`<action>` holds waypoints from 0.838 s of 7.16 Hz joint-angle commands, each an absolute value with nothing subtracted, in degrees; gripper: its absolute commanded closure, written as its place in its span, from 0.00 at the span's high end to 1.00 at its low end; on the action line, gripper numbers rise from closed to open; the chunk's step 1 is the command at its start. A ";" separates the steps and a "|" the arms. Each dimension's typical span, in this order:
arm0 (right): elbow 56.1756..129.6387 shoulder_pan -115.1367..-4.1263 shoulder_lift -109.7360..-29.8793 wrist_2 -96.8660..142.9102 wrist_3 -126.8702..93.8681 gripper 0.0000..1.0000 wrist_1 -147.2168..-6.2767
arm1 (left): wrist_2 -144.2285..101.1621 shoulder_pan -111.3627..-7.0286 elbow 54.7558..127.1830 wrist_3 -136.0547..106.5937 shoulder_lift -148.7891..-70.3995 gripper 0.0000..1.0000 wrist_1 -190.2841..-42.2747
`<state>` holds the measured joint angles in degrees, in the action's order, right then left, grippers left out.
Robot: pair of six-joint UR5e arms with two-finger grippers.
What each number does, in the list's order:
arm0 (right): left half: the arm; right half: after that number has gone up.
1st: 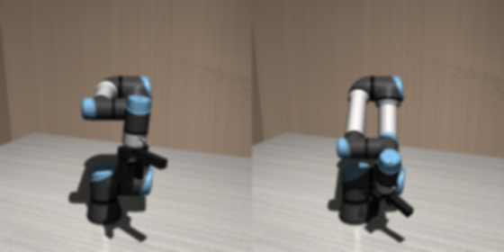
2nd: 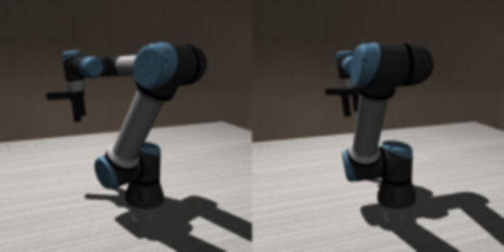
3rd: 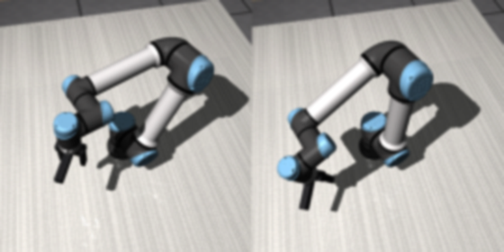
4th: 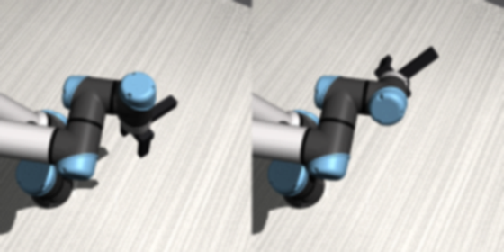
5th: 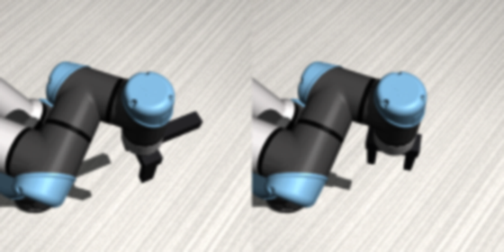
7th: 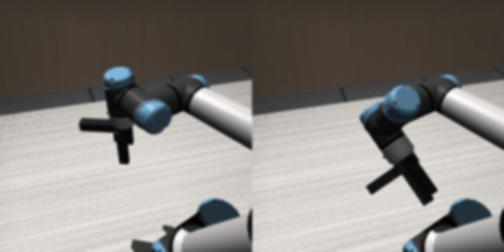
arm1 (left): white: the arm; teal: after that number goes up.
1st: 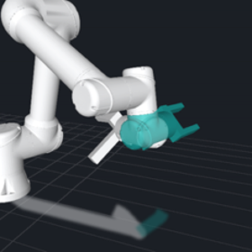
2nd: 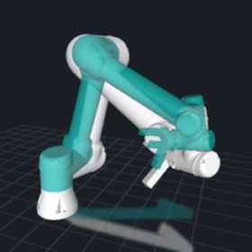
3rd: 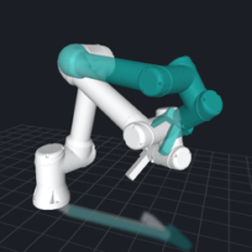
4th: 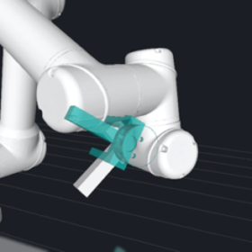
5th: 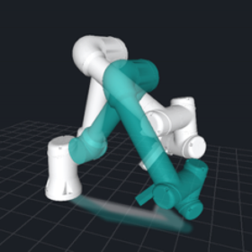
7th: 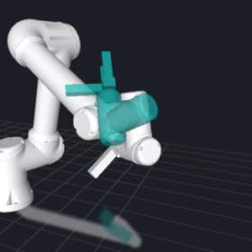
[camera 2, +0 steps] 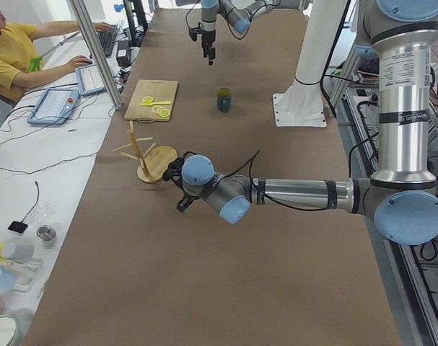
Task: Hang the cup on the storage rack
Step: 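Move the left gripper toward the mug while the right arm withdraws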
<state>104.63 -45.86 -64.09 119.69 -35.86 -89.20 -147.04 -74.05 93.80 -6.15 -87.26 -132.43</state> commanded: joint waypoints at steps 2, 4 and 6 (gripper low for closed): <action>104.15 -51.92 -69.06 123.03 -29.91 1.00 -89.12 | -141.73 -54.91 94.65 -14.65 -100.16 0.97 -140.27; 103.97 -55.01 -70.22 124.89 -27.08 1.00 -89.38 | -131.27 -43.90 95.10 -24.76 -107.27 0.97 -141.15; 103.98 -56.59 -71.01 125.68 -27.07 1.00 -89.30 | -114.70 -32.31 94.83 -22.85 -109.51 0.98 -147.70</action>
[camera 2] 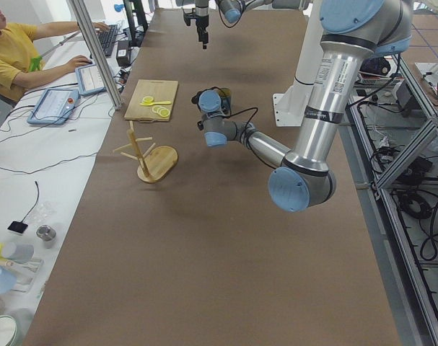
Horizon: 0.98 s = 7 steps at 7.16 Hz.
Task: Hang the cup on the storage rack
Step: 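Move the left gripper toward the mug while the right arm withdraws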
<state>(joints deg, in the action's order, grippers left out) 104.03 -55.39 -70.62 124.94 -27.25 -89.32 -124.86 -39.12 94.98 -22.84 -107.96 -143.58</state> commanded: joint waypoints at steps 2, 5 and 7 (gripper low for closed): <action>104.06 -57.48 -71.45 126.21 -27.07 1.00 -89.21 | -107.32 -26.39 87.43 -20.93 -112.47 0.98 -157.26; 104.06 -58.53 -72.07 126.82 -27.07 1.00 -89.03 | -107.40 -25.84 76.55 -9.79 -116.54 0.97 -167.70; 104.06 -58.62 -72.16 126.83 -27.07 1.00 -88.95 | -106.09 -25.75 76.29 -9.67 -117.59 0.97 -167.26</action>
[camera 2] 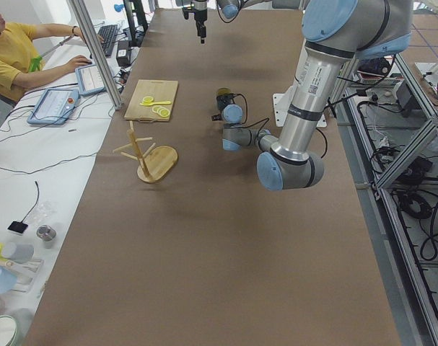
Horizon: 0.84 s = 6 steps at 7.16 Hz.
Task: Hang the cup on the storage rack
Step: 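Close the left gripper on the teal mug's rim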
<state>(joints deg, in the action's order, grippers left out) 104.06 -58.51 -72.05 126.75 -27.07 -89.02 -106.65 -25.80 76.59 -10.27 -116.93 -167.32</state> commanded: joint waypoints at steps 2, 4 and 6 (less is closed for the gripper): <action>104.67 -58.62 -73.29 126.83 -27.33 1.00 -88.86 | -104.78 -25.66 74.98 -9.67 -119.88 0.97 -167.08; 104.59 -58.54 -73.30 126.74 -27.42 1.00 -88.77 | -104.41 -25.49 74.27 -9.75 -120.67 0.91 -167.08; 104.68 -58.54 -73.39 126.83 -27.51 1.00 -88.77 | -104.41 -25.14 74.35 -10.63 -120.94 0.29 -166.91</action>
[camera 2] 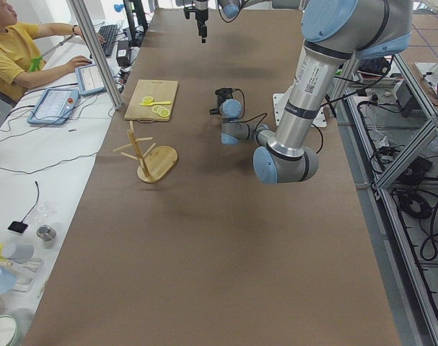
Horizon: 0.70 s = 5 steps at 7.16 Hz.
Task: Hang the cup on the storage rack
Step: 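Close the left gripper on the teal mug's rim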
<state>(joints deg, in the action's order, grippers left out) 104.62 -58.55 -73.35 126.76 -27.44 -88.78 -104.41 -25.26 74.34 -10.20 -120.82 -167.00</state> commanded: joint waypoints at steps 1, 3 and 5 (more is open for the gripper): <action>104.59 -58.54 -73.39 126.83 -27.60 1.00 -88.77 | -104.50 -25.05 74.79 -13.42 -120.85 0.09 -166.73; 104.68 -58.54 -73.21 126.83 -27.86 1.00 -88.77 | -104.42 -25.40 76.36 -18.54 -120.15 0.00 -166.82; 104.76 -58.53 -72.95 126.83 -27.86 1.00 -88.77 | -104.41 -26.80 78.12 -27.87 -117.96 0.00 -167.52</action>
